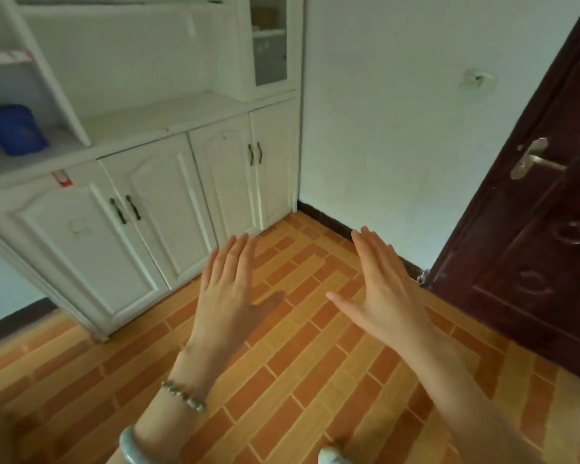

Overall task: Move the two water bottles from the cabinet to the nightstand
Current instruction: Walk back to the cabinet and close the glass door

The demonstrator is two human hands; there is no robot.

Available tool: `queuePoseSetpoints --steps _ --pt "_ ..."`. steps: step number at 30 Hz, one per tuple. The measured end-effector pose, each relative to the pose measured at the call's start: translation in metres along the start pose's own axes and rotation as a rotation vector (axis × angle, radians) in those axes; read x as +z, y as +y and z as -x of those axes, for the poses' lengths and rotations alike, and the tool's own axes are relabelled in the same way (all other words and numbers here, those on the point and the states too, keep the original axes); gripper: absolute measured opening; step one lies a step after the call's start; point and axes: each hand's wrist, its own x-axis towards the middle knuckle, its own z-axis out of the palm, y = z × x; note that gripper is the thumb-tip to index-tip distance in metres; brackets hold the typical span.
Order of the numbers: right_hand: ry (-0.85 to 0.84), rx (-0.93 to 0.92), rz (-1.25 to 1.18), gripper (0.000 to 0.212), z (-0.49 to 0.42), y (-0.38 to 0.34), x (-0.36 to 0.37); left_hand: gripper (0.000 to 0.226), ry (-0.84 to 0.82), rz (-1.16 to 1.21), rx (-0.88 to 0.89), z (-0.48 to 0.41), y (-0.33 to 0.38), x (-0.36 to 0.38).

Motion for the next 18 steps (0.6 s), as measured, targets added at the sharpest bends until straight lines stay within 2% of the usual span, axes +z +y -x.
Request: queuePoseSetpoints --steps 9,18 --pt "-0.124 -0.334 -0.095 0.091 -0.16 0.028 0.041 0.088 0.099 -0.132 -0.31 -0.079 -0.034 0.019" --pt "-0.177 -0.604 -0.186 0.09 -0.265 -0.039 0.105 0.087 0.168 -0.315 -0.59 -0.091 -0.116 0.005"
